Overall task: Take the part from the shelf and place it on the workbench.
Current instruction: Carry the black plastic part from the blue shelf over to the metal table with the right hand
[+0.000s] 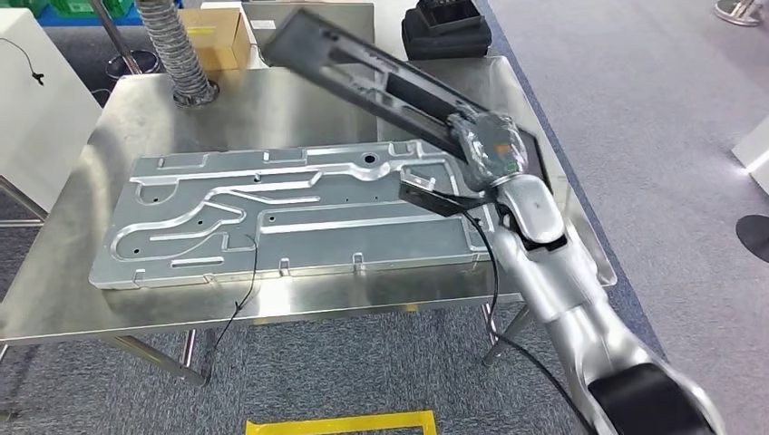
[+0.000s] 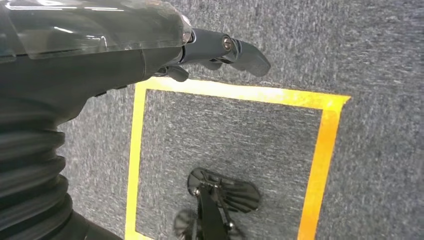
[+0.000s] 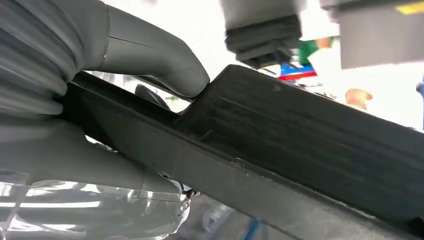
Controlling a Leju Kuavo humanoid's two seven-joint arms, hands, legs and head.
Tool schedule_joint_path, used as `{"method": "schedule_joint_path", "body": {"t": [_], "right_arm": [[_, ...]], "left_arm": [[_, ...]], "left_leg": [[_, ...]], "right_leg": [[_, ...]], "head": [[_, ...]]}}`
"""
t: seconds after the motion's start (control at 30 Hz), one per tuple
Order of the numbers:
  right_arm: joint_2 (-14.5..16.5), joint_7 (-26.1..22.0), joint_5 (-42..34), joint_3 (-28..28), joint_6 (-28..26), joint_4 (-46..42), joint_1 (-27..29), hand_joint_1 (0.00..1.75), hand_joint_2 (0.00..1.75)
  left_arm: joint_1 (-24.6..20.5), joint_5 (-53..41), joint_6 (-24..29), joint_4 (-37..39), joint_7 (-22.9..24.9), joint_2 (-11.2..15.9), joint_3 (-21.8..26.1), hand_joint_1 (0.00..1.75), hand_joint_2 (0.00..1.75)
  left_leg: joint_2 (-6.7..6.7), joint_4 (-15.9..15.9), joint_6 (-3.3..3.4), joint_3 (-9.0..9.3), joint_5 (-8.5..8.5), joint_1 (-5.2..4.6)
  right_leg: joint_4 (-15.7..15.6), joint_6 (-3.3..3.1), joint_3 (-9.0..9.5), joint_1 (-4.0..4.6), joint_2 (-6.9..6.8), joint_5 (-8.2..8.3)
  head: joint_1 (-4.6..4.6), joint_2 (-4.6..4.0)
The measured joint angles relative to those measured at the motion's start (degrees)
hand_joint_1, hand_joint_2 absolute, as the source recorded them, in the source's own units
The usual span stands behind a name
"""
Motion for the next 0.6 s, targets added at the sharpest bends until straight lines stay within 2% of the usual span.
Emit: {"method": "schedule_joint_path", "body": {"t": [0.03,0.13,0.17,0.23,0.3,0.33,0.37,0.4,0.43,0.5,0.53,0.6], "right_arm": [[0.6,0.4,2.1,1.5,0.4,3.7,-2.2,1.75,1.75],[2.4,-0.3,5.2,5.5,0.9,12.8,-6.6,1.75,1.75],[3.1,-1.0,5.7,6.7,0.9,15.2,-7.6,1.75,1.75],[4.3,-2.6,6.3,8.8,0.9,19.3,-9.2,1.75,1.75],[5.4,-4.0,6.5,10.6,0.3,22.9,-10.0,1.75,1.75],[5.9,-4.8,6.3,11.5,-0.1,24.5,-10.1,1.75,1.75],[6.3,-5.5,5.9,12.1,-0.6,25.8,-10.1,1.75,1.75],[6.7,-6.3,5.3,12.5,-1.2,26.8,-10.0,1.75,1.75],[7.1,-7.0,4.7,12.8,-1.7,27.6,-10.0,1.75,1.75],[7.9,-8.3,3.4,13.4,-3.2,28.9,-10.0,1.75,1.75],[8.2,-8.8,2.7,13.6,-3.8,29.3,-9.9,1.75,1.75],[8.8,-9.7,1.4,14.0,-4.9,30.1,-9.6,1.75,1.75]], "left_arm": [[-0.1,-0.2,-0.1,0.0,0.0,0.0,0.1,0.00,1.75],[-0.2,-0.7,-0.3,0.0,0.0,0.0,0.3,0.00,1.75],[-0.2,-0.9,-0.3,0.0,0.0,0.0,0.3,0.00,1.75],[-0.2,-1.3,-0.3,0.0,0.0,0.0,0.3,0.00,1.75],[-0.1,-1.8,-0.3,0.0,0.0,0.0,0.3,0.00,1.75],[-0.1,-2.1,-0.3,0.0,0.0,0.0,0.3,0.00,1.75],[0.0,-2.4,-0.2,0.0,0.0,0.0,0.3,0.00,1.75],[0.0,-2.7,-0.1,0.0,-0.1,0.0,0.3,0.00,1.75],[0.1,-3.0,0.0,0.0,-0.1,0.0,0.3,0.00,1.75],[0.0,-3.4,0.5,0.0,-0.4,0.0,0.3,0.00,1.75],[0.0,-3.5,0.7,0.0,-0.7,0.0,0.3,0.00,1.75],[-0.1,-3.9,1.2,0.0,-1.5,0.0,0.3,0.00,1.75]], "left_leg": [[-0.03,0.1,-0.21,-0.13,-0.04,-0.06],[-0.09,0.1,-1.13,-0.26,-0.11,0.07],[-0.07,0.8,-1.47,-0.54,-0.65,0.12],[0.05,5.4,-2.13,-2.67,-3.26,0.35],[0.14,13.0,-2.68,-6.42,-6.23,0.67],[0.18,15.4,-2.88,-7.78,-6.64,0.81],[0.21,15.6,-3.01,-8.13,-5.95,0.95],[0.25,13.6,-3.07,-7.33,-4.22,1.07],[0.28,9.6,-3.06,-5.57,-1.89,1.19],[0.27,2.5,-2.79,-2.05,0.76,1.08],[0.26,0.6,-2.56,-1.12,1.05,0.96],[0.24,-0.1,-1.96,-0.85,0.62,0.79]], "right_leg": [[-1.5,-0.19,0.55,0.11,0.02,0.34],[-2.4,-0.98,0.81,0.17,-0.01,0.36],[-2.7,-1.31,0.99,0.06,-0.07,0.49],[-3.1,-1.79,1.34,-0.16,-0.18,0.58],[-3.1,-1.98,1.52,-0.17,-0.21,0.39],[-3.0,-1.99,1.65,-0.16,-0.22,0.26],[-3.0,-1.95,1.83,-0.17,-0.23,0.10],[-3.0,-1.86,2.06,-0.19,-0.22,-0.11],[-2.9,-1.72,2.33,-0.22,-0.20,-0.38],[-2.7,-1.28,2.59,-0.09,-0.12,-0.89],[-2.6,-1.04,2.58,-0.03,-0.07,-1.02],[-2.7,-0.48,2.52,0.01,-0.02,-1.10]], "head": [[0.00,0.00],[0.00,0.00],[-0.01,0.00],[-0.01,0.00],[-0.02,0.00],[-0.02,0.01],[-0.02,0.01],[-0.02,0.01],[-0.02,0.01],[-0.01,0.00],[-0.01,0.00],[-0.01,0.01]]}}
